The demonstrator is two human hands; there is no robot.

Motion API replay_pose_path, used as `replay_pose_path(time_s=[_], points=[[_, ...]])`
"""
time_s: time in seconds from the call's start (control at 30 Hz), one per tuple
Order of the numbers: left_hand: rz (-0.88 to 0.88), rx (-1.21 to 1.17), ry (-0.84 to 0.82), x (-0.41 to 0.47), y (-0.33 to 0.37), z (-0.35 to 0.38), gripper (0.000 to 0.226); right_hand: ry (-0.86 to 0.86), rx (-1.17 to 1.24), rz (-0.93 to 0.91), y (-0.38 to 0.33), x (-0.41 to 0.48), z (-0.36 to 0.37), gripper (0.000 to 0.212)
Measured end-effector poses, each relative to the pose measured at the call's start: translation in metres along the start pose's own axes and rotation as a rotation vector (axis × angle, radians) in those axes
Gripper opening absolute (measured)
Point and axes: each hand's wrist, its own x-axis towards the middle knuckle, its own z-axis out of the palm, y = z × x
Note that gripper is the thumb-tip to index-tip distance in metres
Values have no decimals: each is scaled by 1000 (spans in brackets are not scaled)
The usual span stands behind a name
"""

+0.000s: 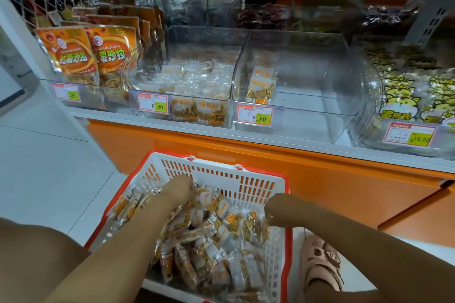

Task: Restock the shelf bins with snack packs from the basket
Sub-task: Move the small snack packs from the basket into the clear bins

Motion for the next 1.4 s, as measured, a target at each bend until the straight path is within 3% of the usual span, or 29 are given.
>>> replay_pose_path(time_s=[0.07,0.13,0.23,0.37,0.5,0.67,0.93,1.07,1.17,1.23,1.27,1.4], points=[[62,-131,60,-4,5,-12,9,109,211,2,0,-4,-13,39],[141,-316,55,-15,9,-30,13,199,444,25,-2,-7,-29,55],[211,-577,-31,-36,17,-59,25,133,902,-4,-10,-16,-53,73],[282,-770,37,-59,38,-92,33,115,1214,-145,-26,-32,-93,60],[441,-907,224,-79,64,-120,8,262,1431,-195,-31,-43,-130,39],[545,-1030,370,-83,92,-144,6,401,1384,-237,-25,-57,-176,17],[548,-933,371,-64,117,-187,11,562,1136,-175,4,-72,-252,12],[532,-897,479,-39,122,-202,21,629,1203,-121,32,-63,-267,14],[474,-792,556,-13,129,-199,38,611,1333,10,58,-38,-264,12],[460,-691,543,-2,137,-190,30,589,1365,104,71,-17,-257,8],[470,-636,531,-1,140,-184,23,572,1348,146,76,-6,-252,7],[474,-554,539,4,140,-168,42,485,1226,224,87,27,-238,12]])
